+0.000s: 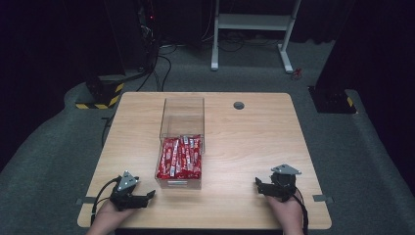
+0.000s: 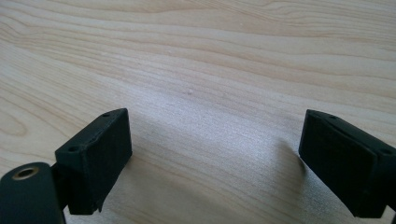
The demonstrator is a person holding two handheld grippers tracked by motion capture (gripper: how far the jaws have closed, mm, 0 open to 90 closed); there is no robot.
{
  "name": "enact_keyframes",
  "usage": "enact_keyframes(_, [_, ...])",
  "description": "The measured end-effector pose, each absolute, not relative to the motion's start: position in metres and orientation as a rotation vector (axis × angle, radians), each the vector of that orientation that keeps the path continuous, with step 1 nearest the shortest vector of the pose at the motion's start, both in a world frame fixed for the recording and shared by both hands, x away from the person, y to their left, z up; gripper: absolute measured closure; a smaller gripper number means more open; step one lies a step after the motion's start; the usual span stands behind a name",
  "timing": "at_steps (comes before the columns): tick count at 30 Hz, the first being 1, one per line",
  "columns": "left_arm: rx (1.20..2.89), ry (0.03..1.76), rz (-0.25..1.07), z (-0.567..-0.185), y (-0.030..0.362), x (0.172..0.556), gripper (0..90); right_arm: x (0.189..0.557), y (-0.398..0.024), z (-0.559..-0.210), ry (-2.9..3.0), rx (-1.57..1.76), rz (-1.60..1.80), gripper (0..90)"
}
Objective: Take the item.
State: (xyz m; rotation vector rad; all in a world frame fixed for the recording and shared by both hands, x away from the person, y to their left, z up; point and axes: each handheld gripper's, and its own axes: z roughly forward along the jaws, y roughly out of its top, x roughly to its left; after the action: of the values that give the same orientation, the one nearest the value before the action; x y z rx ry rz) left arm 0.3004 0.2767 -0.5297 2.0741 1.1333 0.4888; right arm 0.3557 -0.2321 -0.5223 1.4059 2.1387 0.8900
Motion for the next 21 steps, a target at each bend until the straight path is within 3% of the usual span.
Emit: enact_keyframes(21, [2.061,1.175,0.511,-0.53,0.278,0.301,14.4,0.351,-0.217,-0.515,2.157,1.332,0.953,12.1])
